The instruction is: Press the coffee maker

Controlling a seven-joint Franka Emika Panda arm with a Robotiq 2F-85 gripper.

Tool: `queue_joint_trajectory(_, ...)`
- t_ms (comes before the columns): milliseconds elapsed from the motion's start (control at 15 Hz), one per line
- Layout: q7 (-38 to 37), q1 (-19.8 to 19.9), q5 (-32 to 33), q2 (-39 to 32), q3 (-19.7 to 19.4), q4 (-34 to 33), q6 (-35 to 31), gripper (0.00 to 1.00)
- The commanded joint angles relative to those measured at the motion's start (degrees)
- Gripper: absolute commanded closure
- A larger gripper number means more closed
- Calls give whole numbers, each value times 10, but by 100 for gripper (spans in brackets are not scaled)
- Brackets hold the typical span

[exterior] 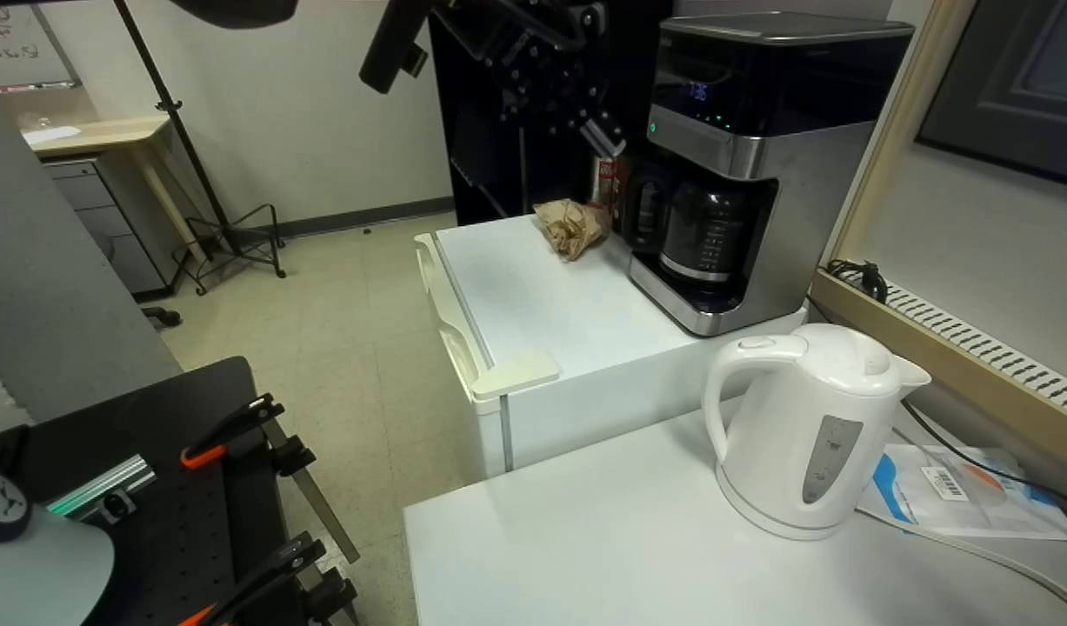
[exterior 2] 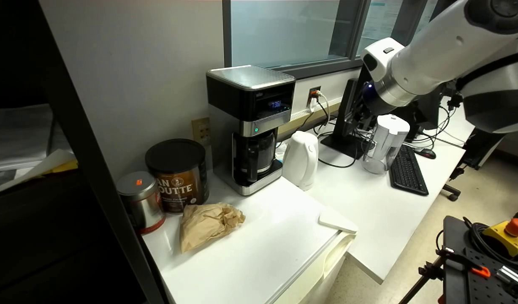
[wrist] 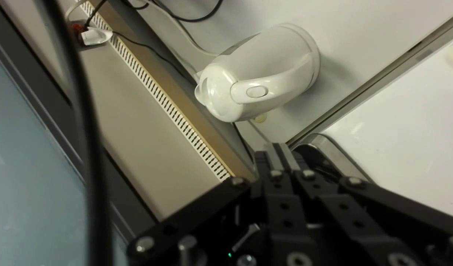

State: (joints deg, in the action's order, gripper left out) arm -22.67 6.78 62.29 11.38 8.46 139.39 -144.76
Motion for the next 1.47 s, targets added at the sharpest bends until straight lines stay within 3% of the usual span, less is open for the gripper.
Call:
queue_joint_trajectory(0,-92,-20,87,-70,-13,-67,-3,100)
queue_joint_trajectory(200,-143,-37,136,-111,-23,-106,-6,100)
queue_joint_trajectory(267,-164,-20,155,-124,-5,-118,-10,100)
queue_joint_trajectory(533,-209,-24,199,-166,-5,-159,-13,100)
queue_joint_trajectory(1400,-254,-26,242,-252,-6,-247,-31,100)
